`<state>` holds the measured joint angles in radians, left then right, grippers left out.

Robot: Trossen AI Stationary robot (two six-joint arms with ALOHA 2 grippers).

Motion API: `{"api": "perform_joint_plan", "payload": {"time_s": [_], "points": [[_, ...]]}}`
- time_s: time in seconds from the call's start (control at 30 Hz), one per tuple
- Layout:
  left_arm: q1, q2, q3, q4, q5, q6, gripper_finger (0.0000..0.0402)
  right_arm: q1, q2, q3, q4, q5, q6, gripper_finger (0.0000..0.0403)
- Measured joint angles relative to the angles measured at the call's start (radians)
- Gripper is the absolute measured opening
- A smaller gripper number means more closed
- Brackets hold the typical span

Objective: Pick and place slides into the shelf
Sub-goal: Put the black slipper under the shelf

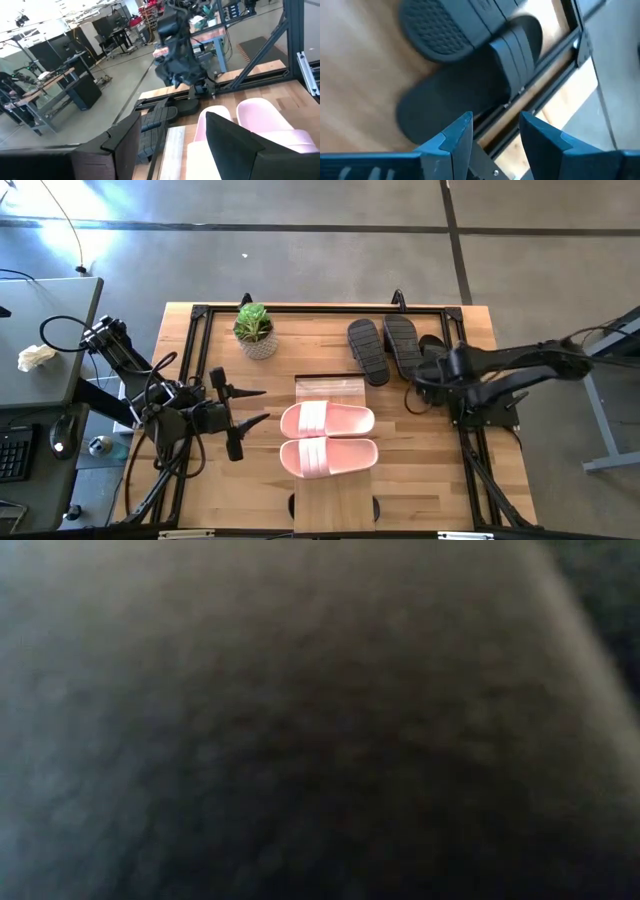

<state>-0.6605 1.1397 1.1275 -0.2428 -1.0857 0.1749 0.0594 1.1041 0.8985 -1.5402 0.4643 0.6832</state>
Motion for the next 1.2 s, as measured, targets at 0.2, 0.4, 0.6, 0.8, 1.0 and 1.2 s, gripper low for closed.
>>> {"api": "perform_joint_plan", "payload": {"time_s": [0.2,0.4,0.6,0.8,1.0,1.2], "points": [[0.000,0.000,0.000,0.000,0.001,0.000,0.0205,-0.177,0.007,-0.091,0.193,-0.002,-0.230,0.0152],[0.000,0.000,0.000,0.000,0.001,0.000,0.0205,-0.318,0.044,-0.151,0.276,0.011,-0.313,0.0152],[0.000,0.000,0.000,0.000,0.001,0.001,0.0205,-0.397,0.111,-0.151,0.287,-0.004,-0.323,0.0152],[0.000,0.000,0.000,0.000,0.001,0.000,0.0205,-0.433,0.205,-0.150,0.281,0.011,-0.312,0.0152],[0.000,0.000,0.000,0.000,0.001,0.000,0.0205,-0.460,0.301,-0.148,0.267,0.041,-0.286,0.0152],[0.000,0.000,0.000,0.000,0.001,0.000,0.0205,-0.490,0.379,-0.148,0.263,0.060,-0.273,0.0152]]}}
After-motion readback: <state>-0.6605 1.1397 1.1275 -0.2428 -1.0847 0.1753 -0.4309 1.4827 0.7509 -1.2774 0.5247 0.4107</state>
